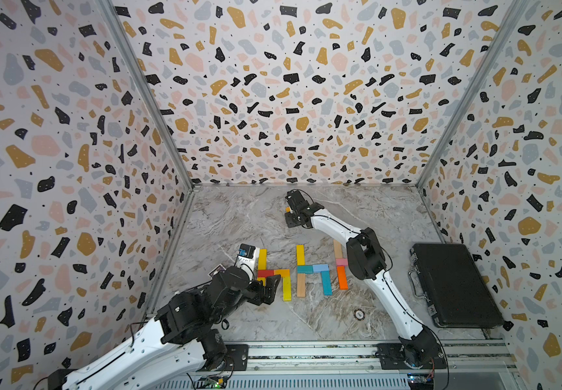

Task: Assemble the letter h with building blocks
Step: Pick up the building block from the center of the board.

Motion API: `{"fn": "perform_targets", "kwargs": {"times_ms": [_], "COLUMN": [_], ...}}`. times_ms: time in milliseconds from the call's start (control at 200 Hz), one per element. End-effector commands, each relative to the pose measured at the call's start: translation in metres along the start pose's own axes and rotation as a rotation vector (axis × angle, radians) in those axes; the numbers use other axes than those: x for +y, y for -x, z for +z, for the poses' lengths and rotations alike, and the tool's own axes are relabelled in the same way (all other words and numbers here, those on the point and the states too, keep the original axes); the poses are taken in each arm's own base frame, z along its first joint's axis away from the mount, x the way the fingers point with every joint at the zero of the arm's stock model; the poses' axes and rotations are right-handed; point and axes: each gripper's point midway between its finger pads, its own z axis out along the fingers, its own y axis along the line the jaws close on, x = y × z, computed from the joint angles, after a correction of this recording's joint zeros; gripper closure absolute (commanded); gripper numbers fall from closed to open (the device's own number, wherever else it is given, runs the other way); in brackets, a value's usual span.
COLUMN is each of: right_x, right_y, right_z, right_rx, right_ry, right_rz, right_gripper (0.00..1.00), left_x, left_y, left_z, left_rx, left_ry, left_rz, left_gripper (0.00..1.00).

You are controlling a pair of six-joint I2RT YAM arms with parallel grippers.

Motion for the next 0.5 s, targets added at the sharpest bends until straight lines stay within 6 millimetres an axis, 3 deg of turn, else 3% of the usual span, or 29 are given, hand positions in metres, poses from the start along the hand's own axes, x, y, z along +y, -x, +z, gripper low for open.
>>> {"fn": "perform_targets", "kwargs": {"times_ms": [0,130,230,370,496], "right_x": [0.009,0.012,0.009,-0.009,-0.030], "right_y": [0.052,0.077,0.073,0.024,-0.047], "right_z": [-0.047,-0.096,-0.136,-0.179,-0.207], "right_rx": [-0.187,-0.318,-0.353,-0.304,-0.203], "right_ry": [0.059,0.109,0.142,0.135,0.113], "right_rz": [-0.015,-0.012,0.028,0.086,0.132], "right_gripper": [0.72,0.73,0.74,0.75,0.74], "left_x": [0.001,0.000,0.000,-0.003,-0.006], "left_y": [0.002,0.001,0.001,0.000,-0.003], "left_z": [0.000,0.001,0.001,0.003,0.006], "left_rx": [-0.007,-0.007,-0.010,-0.010,-0.005], "left_ry": [0.002,-0.001,-0.005,-0.027,-0.045], "left_rz": [-0.010,-0.014,-0.020,-0.026,-0.031], "left_gripper": [0.01,0.01,0.01,0.01,0.01]}}
